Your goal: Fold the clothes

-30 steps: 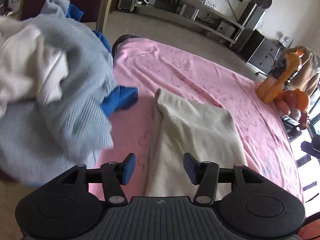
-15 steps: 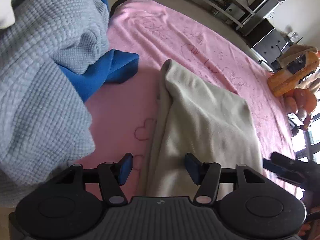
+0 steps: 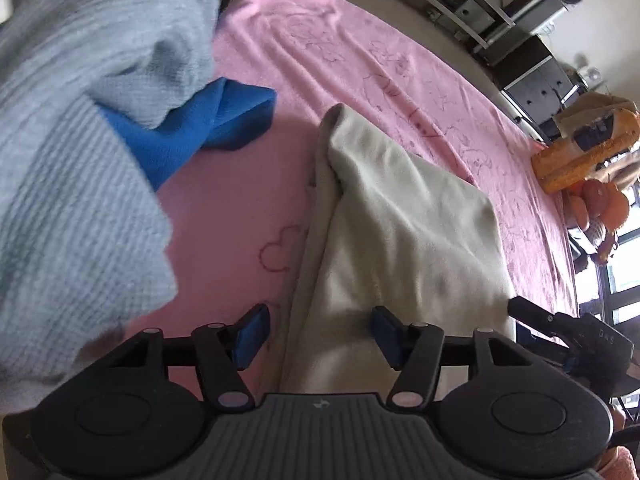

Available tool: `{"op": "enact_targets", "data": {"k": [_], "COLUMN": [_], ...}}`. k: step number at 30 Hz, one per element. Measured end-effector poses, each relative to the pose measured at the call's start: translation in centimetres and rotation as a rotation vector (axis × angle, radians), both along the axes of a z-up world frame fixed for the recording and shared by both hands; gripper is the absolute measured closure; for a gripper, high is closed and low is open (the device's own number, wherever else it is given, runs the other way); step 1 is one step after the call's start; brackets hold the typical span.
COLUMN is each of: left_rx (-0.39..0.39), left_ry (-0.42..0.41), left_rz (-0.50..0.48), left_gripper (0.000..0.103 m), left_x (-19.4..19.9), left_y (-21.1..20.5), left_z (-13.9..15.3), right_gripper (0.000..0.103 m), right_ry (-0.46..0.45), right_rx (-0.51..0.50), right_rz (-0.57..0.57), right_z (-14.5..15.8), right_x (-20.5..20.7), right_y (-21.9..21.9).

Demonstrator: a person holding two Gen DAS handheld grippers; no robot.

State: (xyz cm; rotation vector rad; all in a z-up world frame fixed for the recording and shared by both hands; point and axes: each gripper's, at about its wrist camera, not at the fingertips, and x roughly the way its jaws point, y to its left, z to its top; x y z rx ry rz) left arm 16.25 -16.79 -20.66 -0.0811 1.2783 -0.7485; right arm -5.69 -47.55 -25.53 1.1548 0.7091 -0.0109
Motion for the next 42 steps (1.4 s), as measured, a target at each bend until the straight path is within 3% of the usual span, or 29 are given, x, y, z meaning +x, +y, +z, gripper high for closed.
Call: {"op": "enact_targets", "data": {"k": [11, 17, 24, 28, 30, 33, 38, 39, 41, 42], "left_rx": [-0.064, -0.063, -0.071, -0.073, -0.073, -0.061, -0.048, -0.054, -0.067, -0.074], "left_ry": [0.016, 0.011, 0.015, 0.015, 0.013, -0.008, -0.078, -0.086, -0.102, -0.111], "left_rz": [0.025, 0.029, 0.039, 0.038, 0.036, 0.027, 0.006, 0.011, 0.021, 0.025], "left_gripper": [0.047, 0.047, 0.047, 0.047, 0.047, 0.048, 0.072, 0.075, 0.091, 0.092], "left_x": [0.3, 0.4, 0.4, 0.4, 0.4, 0.2, -1.0, -1.1, -1.4, -1.5], "left_y": [-0.8, -0.9, -0.6, -0.5, -0.5, -0.6, -0.6, -0.4, 0.1, 0.3], "left_z": [-0.5, -0.6, -0.7, -0.8, -0.8, -0.6, 0.2, 0.4, 0.8, 1.0], "right_gripper": [0.058, 0.047, 0.044, 0.065, 0.067, 0.074, 0.081, 0.081, 0.081, 0.081], "right_ry": [-0.031, -0.006, -0.098, -0.055, -0.042, -0.017, 0.001, -0.003, -0.013, -0.012], "right_rx": [0.108, 0.091, 0.074, 0.031, 0.052, -0.035, -0.416, -0.474, -0.564, -0.597], "right_rz": [0.058, 0.158, 0.139, 0.122, 0.103, 0.084, 0.121, 0.127, 0.138, 0.143], "right_z": [-1.4, -0.7, -0.5, -0.8, -1.2, -0.2, 5.0, 5.9, 7.6, 8.3], "right_x": [0.5, 1.1, 1.4, 1.4, 1.1, 1.2, 2.0, 1.9, 1.9, 1.8], "right_y": [-1.2, 0.0, 1.6, 1.7, 1.4, 2.5, 7.4, 8.2, 9.8, 10.3]}}
